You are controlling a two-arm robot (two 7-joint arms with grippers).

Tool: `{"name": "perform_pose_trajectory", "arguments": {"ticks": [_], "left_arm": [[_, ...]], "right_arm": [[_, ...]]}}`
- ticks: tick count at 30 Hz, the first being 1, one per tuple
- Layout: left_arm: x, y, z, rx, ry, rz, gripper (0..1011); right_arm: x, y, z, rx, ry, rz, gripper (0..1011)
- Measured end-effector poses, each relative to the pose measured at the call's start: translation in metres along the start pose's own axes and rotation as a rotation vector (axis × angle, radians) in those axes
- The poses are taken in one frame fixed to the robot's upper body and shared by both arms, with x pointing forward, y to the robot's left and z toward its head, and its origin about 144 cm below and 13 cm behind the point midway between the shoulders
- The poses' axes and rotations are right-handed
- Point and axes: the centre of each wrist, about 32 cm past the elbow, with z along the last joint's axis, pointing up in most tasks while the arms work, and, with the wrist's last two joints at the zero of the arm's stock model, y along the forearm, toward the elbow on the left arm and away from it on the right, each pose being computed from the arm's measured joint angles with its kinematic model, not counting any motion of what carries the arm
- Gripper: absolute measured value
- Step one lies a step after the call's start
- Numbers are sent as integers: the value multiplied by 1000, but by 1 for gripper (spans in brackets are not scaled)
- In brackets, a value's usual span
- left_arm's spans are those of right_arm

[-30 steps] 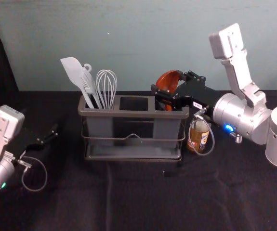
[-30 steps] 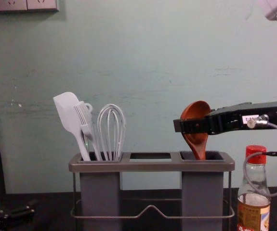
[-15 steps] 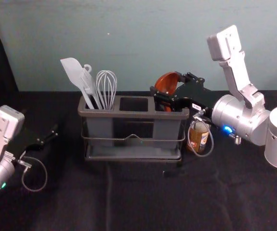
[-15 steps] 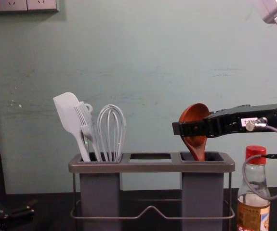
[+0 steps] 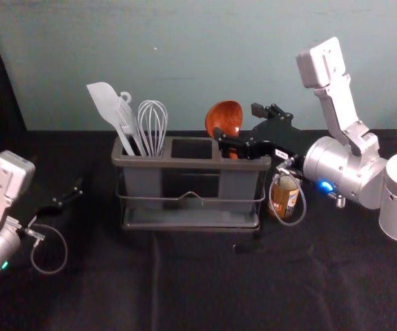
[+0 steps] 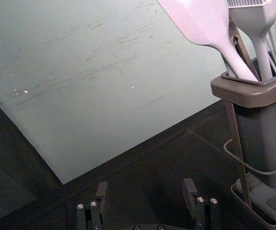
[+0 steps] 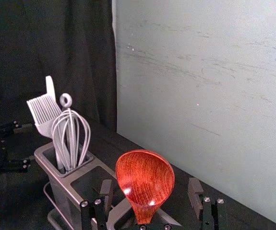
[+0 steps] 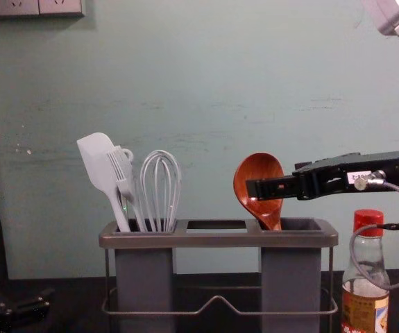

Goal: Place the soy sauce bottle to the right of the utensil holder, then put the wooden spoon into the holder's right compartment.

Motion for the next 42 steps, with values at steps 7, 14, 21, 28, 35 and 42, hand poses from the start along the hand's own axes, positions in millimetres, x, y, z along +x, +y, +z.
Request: {"name": "perform_pose_trajectory", "arguments": {"ticks": [7,14,21,28,35,42], "left_arm": [[0,0,0,0,0,0,1011],[0,0,0,0,0,0,1011],[0,0,0,0,0,0,1011],[0,0,0,0,0,0,1011],[0,0,0,0,0,0,1012],[0,0,0,0,0,0,1011]], "right_arm": [[-1,-1,2,6,0,-2,1004],[-16,-20,10,27,23,-46,1004],[-41,-50,3,65,39,-109,1004],[-70,-77,-24,92,28,-208,1004],[-86,-96,-53,112,24,-302,1004],[-103,-109,-81,156,38,-390,1004]]}}
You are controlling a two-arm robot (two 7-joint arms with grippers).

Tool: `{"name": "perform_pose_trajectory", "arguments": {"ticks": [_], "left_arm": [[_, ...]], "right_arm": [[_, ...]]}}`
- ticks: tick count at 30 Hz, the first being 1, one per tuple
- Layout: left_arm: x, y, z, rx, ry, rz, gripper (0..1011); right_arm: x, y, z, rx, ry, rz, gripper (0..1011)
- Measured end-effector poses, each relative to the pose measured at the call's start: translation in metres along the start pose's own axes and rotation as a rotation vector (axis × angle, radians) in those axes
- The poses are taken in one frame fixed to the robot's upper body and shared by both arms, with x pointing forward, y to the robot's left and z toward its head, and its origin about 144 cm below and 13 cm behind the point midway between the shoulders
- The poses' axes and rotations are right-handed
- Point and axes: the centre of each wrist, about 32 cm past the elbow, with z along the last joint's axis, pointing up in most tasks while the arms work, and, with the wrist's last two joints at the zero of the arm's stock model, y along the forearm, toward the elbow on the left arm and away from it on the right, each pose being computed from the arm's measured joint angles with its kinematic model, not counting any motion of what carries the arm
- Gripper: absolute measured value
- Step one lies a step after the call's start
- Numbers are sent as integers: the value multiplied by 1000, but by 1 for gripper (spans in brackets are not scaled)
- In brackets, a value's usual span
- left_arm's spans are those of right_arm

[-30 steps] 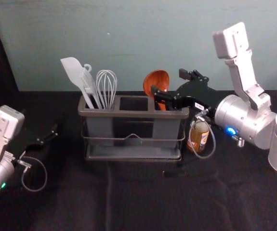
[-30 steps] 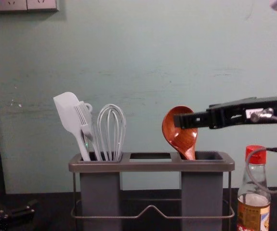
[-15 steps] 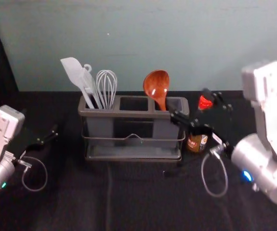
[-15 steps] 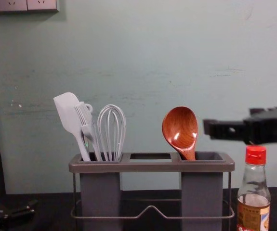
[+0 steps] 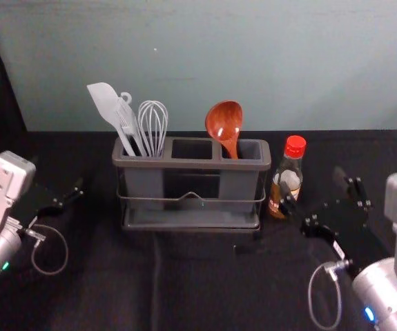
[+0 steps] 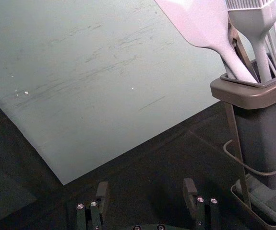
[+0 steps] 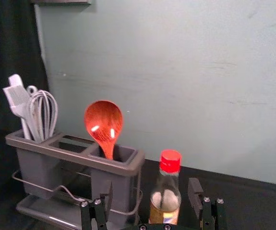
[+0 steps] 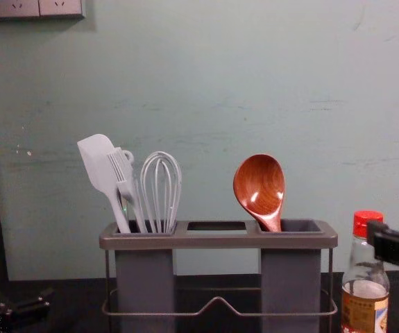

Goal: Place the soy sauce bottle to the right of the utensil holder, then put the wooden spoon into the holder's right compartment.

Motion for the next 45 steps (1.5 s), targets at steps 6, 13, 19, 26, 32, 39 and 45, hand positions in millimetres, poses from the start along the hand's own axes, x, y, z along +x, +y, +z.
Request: {"name": "perform_pose_trajectory", "arguments": {"ticks": [6,13,19,26,32,39,45], "left_arm": [[0,0,0,0,0,0,1012],[0,0,0,0,0,0,1011],[0,0,0,0,0,0,1011],[0,0,0,0,0,0,1011],[0,0,0,0,0,0,1011],[0,0,0,0,0,0,1011],[0,0,0,0,0,0,1011]], "right_arm": [[-5,-7,-29,10,50,-49,1004],[-4,-2,-63,-30,127,-80,1004],[-1,6,-75,-52,158,-69,1004],[0,9,-75,-65,156,-60,1004],[0,8,-75,-63,156,-60,1004],[-1,8,-75,-61,156,-61,1004],[-1,7,-75,-59,155,-62,1004]]}}
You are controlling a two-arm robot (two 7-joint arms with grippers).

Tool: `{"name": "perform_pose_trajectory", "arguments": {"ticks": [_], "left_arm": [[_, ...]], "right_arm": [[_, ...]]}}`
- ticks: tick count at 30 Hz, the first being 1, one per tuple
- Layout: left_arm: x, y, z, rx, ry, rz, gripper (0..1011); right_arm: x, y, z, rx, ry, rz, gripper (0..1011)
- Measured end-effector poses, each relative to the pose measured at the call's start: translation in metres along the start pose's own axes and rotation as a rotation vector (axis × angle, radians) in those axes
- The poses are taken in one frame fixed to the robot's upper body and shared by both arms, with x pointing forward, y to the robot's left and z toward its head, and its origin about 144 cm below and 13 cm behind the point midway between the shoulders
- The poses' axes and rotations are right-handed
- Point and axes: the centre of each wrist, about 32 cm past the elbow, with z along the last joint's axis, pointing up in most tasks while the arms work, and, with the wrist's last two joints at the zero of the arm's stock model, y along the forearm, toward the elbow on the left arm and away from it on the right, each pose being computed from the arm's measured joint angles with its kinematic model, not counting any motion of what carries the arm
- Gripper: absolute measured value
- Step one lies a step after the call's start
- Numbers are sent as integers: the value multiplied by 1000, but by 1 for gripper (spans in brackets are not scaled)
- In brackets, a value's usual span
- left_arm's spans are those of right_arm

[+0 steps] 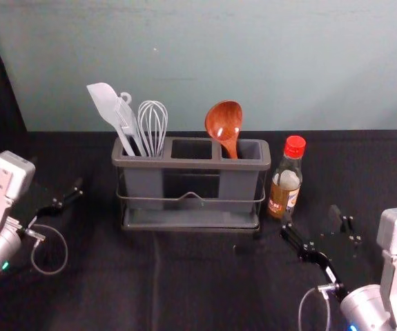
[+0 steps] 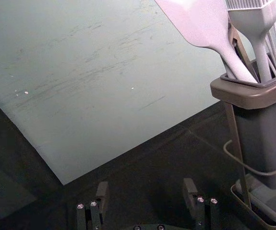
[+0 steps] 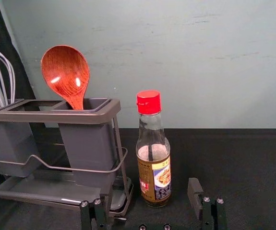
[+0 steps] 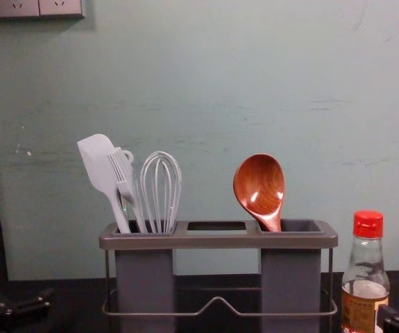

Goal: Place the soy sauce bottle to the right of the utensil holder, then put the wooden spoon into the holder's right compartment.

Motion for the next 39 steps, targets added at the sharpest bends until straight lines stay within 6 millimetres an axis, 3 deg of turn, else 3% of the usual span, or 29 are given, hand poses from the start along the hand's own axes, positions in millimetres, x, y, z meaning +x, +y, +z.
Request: {"name": "perform_pose_trajectory", "arguments": {"ticks": [39], "left_arm": [[0,0,0,0,0,0,1011]], "right_arm": [[0,-1,0,2,0,-2,1004]]}}
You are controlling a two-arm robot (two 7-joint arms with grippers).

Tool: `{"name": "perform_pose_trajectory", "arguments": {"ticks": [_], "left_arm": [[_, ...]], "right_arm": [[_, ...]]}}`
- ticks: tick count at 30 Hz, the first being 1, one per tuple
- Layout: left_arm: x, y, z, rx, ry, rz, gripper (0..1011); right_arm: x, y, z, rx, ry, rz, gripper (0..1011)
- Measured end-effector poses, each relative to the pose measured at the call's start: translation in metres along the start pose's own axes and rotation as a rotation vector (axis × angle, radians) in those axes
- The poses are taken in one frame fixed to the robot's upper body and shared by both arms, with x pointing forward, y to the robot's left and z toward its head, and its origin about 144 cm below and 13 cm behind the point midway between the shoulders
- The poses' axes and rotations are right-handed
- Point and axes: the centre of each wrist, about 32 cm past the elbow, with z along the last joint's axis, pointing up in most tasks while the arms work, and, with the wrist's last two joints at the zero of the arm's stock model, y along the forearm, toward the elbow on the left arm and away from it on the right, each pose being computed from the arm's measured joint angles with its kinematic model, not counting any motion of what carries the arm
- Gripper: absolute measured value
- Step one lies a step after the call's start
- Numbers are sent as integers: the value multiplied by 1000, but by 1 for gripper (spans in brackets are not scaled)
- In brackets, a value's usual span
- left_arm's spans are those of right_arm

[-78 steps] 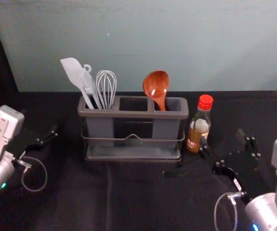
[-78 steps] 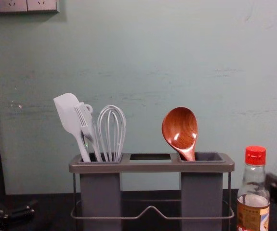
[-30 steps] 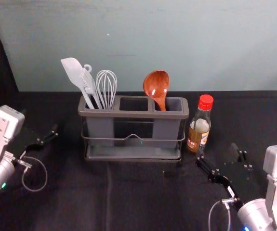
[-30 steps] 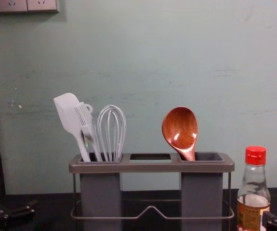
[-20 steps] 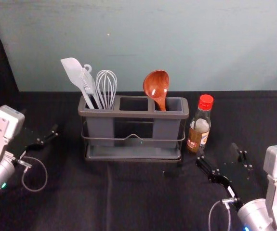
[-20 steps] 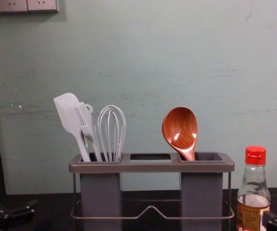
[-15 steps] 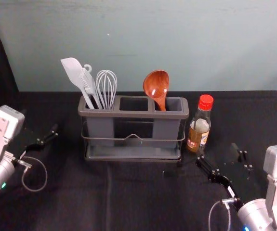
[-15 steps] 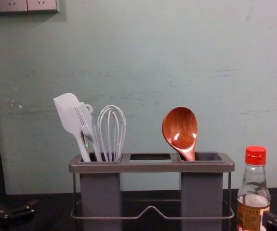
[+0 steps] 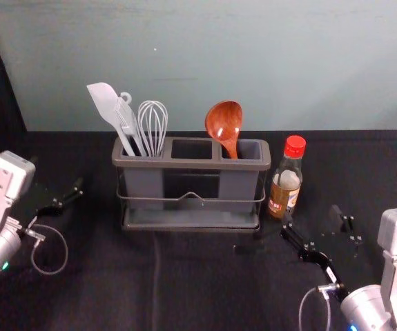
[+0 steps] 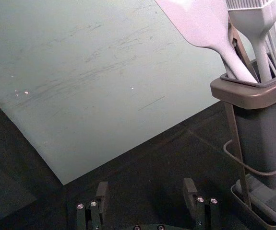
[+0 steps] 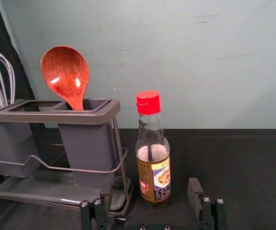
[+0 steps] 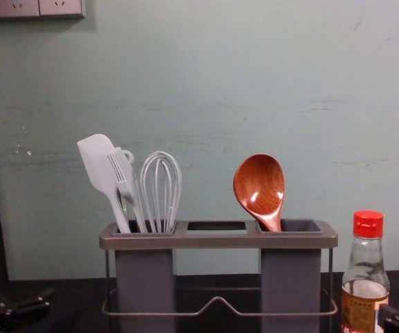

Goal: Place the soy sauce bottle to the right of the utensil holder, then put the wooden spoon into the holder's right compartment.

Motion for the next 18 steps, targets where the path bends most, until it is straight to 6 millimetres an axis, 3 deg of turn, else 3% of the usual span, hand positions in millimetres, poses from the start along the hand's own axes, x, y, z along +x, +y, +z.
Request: {"name": "perform_pose_trajectory", "arguments": {"ticks": [18], "left_arm": [[0,0,0,0,0,0,1011]], "right_arm": [[0,0,0,0,0,0,1004]]}}
